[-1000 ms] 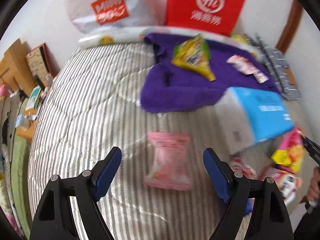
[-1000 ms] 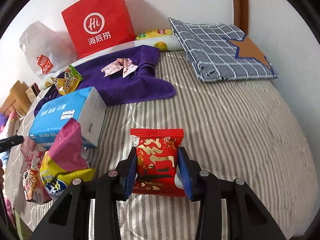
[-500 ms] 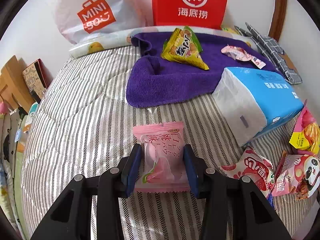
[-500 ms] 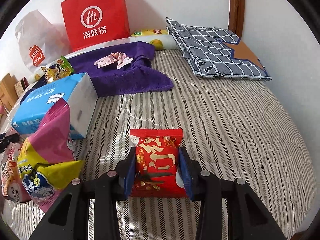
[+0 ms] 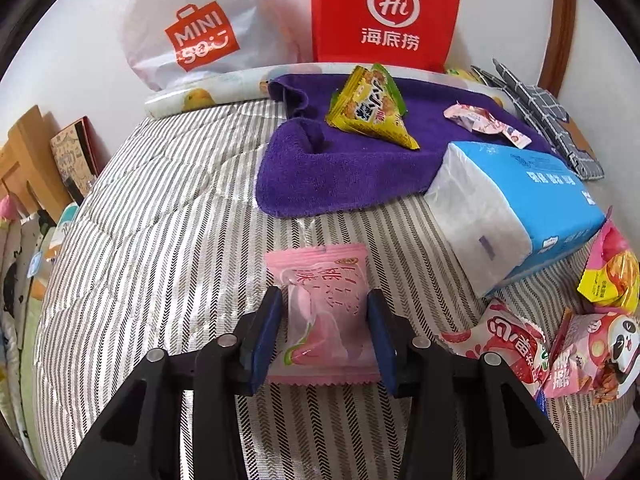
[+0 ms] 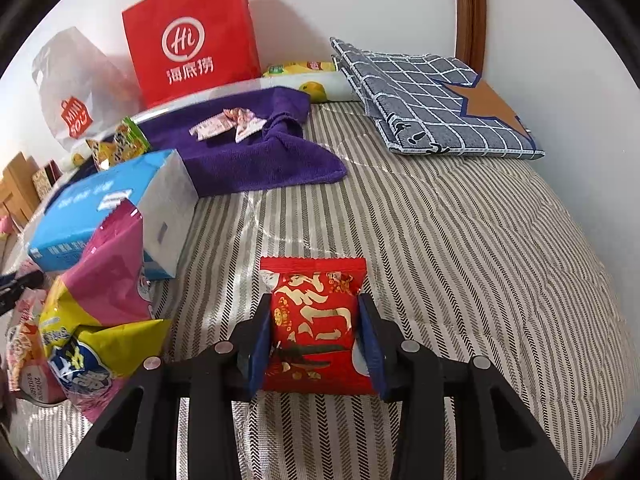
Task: Organize snacks
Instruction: 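Carry the red and pink packets over the purple towel with both tools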
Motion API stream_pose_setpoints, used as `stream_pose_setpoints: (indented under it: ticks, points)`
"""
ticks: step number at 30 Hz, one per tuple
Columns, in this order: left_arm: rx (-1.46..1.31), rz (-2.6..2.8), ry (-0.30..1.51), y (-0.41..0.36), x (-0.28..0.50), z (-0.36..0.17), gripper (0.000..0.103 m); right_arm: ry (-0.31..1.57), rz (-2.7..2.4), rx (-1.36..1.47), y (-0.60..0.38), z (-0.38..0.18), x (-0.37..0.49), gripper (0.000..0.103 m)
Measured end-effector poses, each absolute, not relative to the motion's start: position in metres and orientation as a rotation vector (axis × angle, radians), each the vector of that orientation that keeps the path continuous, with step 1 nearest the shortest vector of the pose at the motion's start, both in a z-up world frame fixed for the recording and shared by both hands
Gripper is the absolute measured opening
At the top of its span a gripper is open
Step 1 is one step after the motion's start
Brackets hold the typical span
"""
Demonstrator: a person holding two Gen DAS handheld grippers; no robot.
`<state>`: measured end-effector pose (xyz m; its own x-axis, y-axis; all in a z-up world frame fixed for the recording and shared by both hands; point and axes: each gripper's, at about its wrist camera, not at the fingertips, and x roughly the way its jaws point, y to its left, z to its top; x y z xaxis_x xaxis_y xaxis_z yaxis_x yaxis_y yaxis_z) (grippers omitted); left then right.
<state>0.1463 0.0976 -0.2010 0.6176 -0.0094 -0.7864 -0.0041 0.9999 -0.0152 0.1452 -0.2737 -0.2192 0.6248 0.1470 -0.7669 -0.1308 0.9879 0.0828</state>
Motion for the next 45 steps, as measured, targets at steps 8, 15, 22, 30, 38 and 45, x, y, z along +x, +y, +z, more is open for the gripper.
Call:
stream_pose_setpoints:
  ticks: [8, 15, 22, 30, 38, 45]
  points:
    - [-0.112, -0.061, 0.973, 0.103, 0.141, -0.19, 0.031, 0.923, 0.166, 0.156, -0.29, -0.211, 0.144, 0.038]
    - [-0.131, -0.098, 0.939, 0.087, 0.13, -0.167, 0.031, 0.883, 0.184, 0.19, -0.289, -0.177, 0.14, 0.038]
    - [-0.141, -0.159, 0.916, 0.066, 0.124, -0.146, 0.031, 0.856, 0.238, 0.163, -0.273, -0.154, 0.127, 0.038]
    - [-0.18, -0.22, 0.91, 0.044, 0.13, -0.127, 0.031, 0.793, 0.307, 0.098, -0.246, -0.125, 0.121, 0.038]
    - [-0.189, -0.243, 0.884, 0.032, 0.148, -0.106, 0.031, 0.755, 0.339, 0.061, -0.222, -0.103, 0.137, 0.038]
    - [-0.16, -0.237, 0.835, 0.028, 0.173, -0.083, 0.031, 0.738, 0.323, 0.028, -0.203, -0.09, 0.173, 0.038]
